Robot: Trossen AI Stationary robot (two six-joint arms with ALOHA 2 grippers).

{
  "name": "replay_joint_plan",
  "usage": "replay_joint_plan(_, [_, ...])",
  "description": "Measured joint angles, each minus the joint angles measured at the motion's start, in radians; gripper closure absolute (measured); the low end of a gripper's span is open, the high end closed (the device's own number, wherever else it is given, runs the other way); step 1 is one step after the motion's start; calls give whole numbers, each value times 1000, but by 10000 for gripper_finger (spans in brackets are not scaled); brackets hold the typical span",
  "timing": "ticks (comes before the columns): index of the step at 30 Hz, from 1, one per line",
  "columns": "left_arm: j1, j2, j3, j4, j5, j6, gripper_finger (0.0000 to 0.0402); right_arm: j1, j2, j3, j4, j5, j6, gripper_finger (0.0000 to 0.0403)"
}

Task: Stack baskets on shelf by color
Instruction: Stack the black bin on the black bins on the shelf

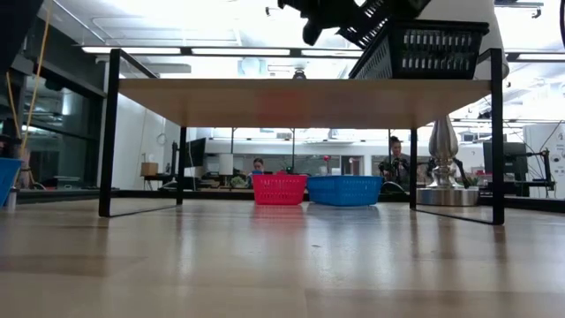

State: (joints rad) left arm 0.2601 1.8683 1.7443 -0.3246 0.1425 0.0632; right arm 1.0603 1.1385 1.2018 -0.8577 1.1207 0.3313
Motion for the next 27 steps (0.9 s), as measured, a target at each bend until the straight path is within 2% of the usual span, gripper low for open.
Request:
replay_joint_plan(6, [17,0,0,-49,4,0,401,0,0,0,0,0,0,403])
replay_joint_plan(12, [21,17,-7,-79,62,-3,401,0,0,0,0,0,3,403])
replay_joint_plan(27, [16,18,-7,-75,60,16,394,0,0,0,1,-1,3,403])
